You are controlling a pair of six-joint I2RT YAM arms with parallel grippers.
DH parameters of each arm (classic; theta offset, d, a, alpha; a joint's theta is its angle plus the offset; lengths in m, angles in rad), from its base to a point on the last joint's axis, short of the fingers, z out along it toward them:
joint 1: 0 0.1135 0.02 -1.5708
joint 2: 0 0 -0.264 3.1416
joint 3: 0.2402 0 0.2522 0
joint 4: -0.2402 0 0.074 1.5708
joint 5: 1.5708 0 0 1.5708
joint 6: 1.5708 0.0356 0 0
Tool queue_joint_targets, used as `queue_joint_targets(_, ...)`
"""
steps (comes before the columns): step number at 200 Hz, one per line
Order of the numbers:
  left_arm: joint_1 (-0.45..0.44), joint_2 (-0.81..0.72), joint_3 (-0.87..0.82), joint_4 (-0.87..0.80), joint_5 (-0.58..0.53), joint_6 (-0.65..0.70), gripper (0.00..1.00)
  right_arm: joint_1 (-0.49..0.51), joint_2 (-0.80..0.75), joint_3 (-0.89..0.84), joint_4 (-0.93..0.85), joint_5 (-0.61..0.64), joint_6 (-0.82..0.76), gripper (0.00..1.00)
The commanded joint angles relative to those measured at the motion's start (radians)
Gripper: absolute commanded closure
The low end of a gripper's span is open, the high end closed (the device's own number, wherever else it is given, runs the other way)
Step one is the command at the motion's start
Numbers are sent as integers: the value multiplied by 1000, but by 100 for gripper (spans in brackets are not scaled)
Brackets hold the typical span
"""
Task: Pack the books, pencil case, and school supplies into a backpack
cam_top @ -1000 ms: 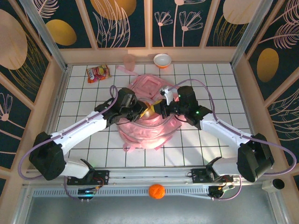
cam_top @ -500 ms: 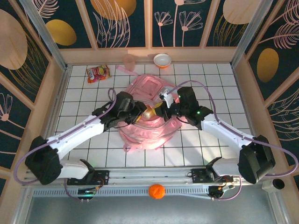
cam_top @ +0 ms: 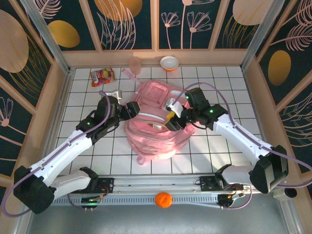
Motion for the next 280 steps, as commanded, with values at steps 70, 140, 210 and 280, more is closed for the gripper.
queue_joint_targets(70,1,182,-62,-76,-4,377,34,235,-94,-163,-20,641,1349,28)
queue_joint_targets(140,-46,193,-179,0,64,406,69,166,-45,-315,255,517,1418,36)
queue_joint_targets(210,-160,98,-252,109,171,436,54,-48,-26,-294,225,429,1127,40)
queue_joint_targets(280,239,-114,-238,59,521,1128,35,-114,-231,-264,212,332,908,32)
